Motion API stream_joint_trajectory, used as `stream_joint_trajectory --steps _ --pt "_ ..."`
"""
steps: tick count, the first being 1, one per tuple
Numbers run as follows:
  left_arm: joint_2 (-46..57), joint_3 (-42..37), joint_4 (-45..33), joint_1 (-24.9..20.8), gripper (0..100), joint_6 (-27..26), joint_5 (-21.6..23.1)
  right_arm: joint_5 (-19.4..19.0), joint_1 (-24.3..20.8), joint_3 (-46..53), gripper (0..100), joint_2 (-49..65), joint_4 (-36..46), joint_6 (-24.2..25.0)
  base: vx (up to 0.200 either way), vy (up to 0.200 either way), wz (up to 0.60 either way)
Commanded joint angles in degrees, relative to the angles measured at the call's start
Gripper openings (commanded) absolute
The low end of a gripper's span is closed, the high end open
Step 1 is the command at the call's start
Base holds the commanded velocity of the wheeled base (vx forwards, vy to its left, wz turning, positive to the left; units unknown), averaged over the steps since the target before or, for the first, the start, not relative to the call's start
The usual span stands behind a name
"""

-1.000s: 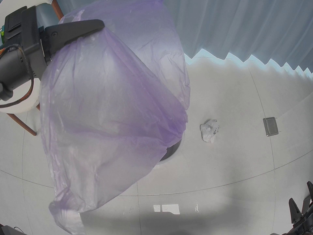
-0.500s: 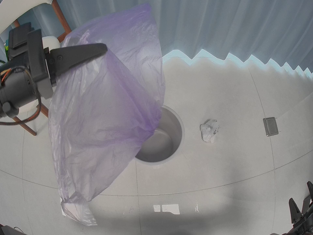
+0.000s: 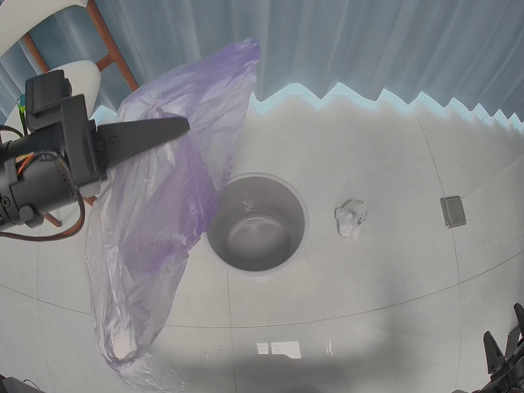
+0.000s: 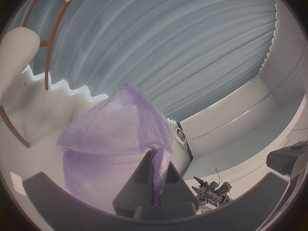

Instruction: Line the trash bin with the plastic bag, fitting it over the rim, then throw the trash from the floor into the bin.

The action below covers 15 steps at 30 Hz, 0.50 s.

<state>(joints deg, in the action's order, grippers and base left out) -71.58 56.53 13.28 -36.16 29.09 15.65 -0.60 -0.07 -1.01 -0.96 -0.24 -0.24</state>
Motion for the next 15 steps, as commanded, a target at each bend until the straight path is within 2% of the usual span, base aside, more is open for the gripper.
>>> stream_joint_trajectory --steps 1,6,15 --pt "0.13 -0.98 0.0 -0.05 0 -0.08 -0.01 -0.02 -0.01 1.01 100 0.96 -0.02 -0.02 0.0 0.0 0.0" --pt "0.13 -1.07 0.0 -0.05 0 -0.26 -0.01 -0.02 -0.01 1.01 100 0.96 -0.02 -0.02 0.0 0.0 0.0" --pt "-0.22 -2.21 -0.09 -0.41 0 -3.95 -0.01 -0.02 -0.01 1.01 100 0.96 -0.02 -0.02 0.0 0.0 0.0"
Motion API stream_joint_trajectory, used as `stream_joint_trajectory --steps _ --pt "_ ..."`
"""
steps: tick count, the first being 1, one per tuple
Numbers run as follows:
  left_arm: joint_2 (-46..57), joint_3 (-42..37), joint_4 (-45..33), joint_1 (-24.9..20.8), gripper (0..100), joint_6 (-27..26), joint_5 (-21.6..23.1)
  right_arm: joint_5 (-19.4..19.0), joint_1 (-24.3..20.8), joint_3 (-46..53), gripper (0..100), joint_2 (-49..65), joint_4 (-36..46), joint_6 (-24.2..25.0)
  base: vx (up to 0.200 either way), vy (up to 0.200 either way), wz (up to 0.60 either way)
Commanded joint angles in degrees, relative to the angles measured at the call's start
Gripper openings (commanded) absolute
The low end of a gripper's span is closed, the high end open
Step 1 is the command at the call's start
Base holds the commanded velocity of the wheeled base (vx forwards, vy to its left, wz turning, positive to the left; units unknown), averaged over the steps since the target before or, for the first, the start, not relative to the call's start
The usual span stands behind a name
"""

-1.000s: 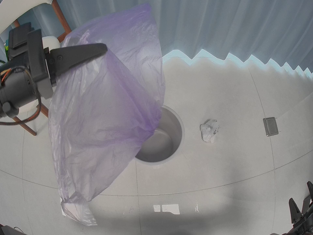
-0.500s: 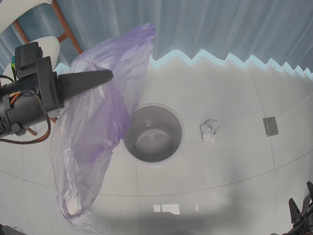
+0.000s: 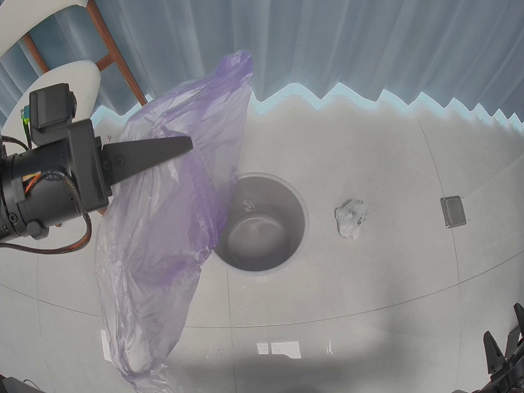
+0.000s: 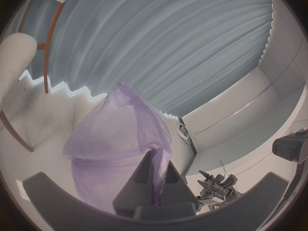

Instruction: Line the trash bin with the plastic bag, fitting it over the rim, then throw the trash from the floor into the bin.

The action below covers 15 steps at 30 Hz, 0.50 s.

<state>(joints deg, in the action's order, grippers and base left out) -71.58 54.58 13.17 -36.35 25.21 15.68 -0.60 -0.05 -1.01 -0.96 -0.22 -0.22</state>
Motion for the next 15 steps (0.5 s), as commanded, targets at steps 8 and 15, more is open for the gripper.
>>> stream_joint_trajectory --steps 8,15 --pt "-0.49 -1.49 -0.07 -0.03 0 -2.18 -0.03 -0.02 -0.04 1.01 100 0.96 -0.04 -0.04 0.0 0.0 0.0" --pt "-3.91 1.85 0.19 -1.18 0 -4.91 -0.12 -0.02 -0.04 1.01 100 0.96 -0.04 -0.04 0.0 0.0 0.0"
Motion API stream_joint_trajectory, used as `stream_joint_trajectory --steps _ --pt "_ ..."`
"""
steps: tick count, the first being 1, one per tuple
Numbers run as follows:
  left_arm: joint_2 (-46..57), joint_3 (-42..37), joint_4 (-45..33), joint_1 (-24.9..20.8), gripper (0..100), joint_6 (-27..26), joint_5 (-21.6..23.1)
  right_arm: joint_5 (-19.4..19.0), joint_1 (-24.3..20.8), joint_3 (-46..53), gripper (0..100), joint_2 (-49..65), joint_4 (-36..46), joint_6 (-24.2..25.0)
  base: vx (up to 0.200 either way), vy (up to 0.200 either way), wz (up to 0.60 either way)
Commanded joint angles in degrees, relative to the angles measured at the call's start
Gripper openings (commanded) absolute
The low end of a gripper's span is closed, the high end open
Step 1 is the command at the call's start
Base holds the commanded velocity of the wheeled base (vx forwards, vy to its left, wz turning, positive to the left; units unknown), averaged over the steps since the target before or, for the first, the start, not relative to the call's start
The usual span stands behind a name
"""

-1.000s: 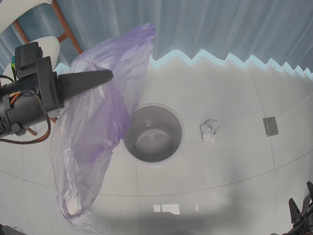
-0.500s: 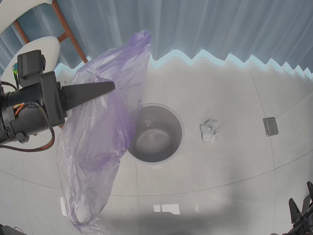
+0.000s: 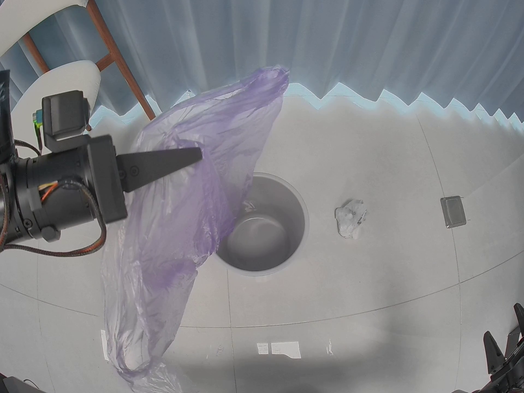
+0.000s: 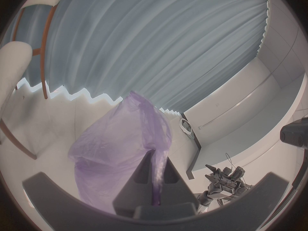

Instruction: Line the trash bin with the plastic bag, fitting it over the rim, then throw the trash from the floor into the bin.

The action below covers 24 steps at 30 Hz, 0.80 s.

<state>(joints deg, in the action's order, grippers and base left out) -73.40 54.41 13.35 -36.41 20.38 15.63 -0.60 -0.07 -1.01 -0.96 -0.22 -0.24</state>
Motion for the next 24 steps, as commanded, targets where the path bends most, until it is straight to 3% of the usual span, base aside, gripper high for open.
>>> stream_joint_trajectory --steps 1,5,14,24 --pt "-2.19 2.55 -0.25 -2.35 0 -0.08 -0.25 -0.02 -0.01 1.01 100 0.96 -0.04 -0.02 0.0 0.0 0.0" --pt "-2.36 2.72 -0.34 -6.65 0 -0.08 -0.86 -0.02 -0.01 1.01 100 0.96 -0.04 -0.02 0.0 0.0 0.0" --pt "-4.74 2.81 -0.96 -7.09 0 -0.7 -2.18 -0.02 -0.01 1.01 100 0.96 -0.04 0.07 0.0 0.0 0.0" --pt "-9.39 -1.06 -2.8 -1.47 0 -11.24 -7.45 -0.02 -0.01 1.01 100 0.96 -0.04 -0.02 0.0 0.0 0.0"
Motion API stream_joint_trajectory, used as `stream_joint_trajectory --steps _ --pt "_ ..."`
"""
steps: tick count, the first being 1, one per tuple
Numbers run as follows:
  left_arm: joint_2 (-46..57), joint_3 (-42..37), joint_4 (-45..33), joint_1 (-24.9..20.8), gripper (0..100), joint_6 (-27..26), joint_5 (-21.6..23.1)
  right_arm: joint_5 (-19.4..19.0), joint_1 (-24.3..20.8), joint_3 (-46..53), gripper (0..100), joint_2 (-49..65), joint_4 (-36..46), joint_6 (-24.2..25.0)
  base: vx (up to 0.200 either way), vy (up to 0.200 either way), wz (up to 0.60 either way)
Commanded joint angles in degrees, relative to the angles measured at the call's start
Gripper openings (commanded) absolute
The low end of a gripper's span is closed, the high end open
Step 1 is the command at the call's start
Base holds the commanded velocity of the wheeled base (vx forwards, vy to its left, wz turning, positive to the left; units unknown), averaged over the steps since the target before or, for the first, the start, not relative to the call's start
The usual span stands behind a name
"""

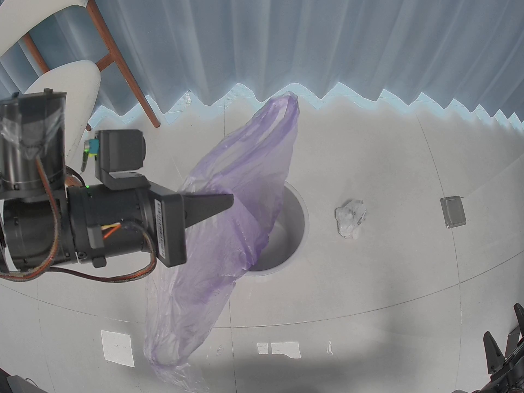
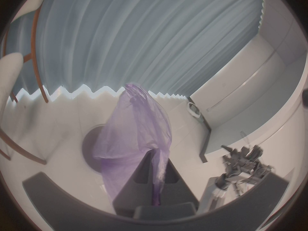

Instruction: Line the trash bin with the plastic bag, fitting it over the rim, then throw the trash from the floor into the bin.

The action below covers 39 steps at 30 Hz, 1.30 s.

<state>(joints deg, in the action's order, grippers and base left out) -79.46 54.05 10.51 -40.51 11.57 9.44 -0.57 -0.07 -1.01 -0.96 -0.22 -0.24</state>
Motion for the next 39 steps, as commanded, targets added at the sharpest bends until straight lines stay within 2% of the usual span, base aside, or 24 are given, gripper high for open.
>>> stream_joint_trajectory --steps 1,6,10,18,27,33,39 --pt "-4.21 -0.62 0.13 3.68 0 -3.48 -1.79 -0.04 -0.01 1.01 100 0.96 -0.04 -0.02 0.0 0.0 0.0" --pt "-7.38 0.35 -0.05 8.87 0 -9.99 -2.14 -0.04 -0.01 1.01 100 0.96 -0.04 -0.02 0.0 0.0 0.0" --pt "-10.37 1.05 0.13 10.54 0 -13.59 -1.88 -0.04 -0.01 1.01 100 0.96 -0.04 -0.02 0.0 0.0 0.0" --pt "-16.69 5.71 0.57 9.04 0 -13.5 -1.53 -0.04 -0.01 1.01 100 0.96 -0.04 -0.02 0.0 0.0 0.0" --pt "-20.82 5.62 0.74 9.04 0 -13.41 -0.12 -0.04 -0.01 1.01 100 0.96 -0.04 -0.02 0.0 0.0 0.0" --pt "-26.45 6.77 7.16 9.4 0 -13.77 -0.12 -0.04 -0.01 1.01 100 0.96 -0.04 -0.02 0.0 0.0 0.0" --pt "-29.35 7.56 8.21 9.4 0 -13.85 -0.29 -0.04 -0.01 1.01 100 0.96 -0.04 -0.02 0.0 0.0 0.0"
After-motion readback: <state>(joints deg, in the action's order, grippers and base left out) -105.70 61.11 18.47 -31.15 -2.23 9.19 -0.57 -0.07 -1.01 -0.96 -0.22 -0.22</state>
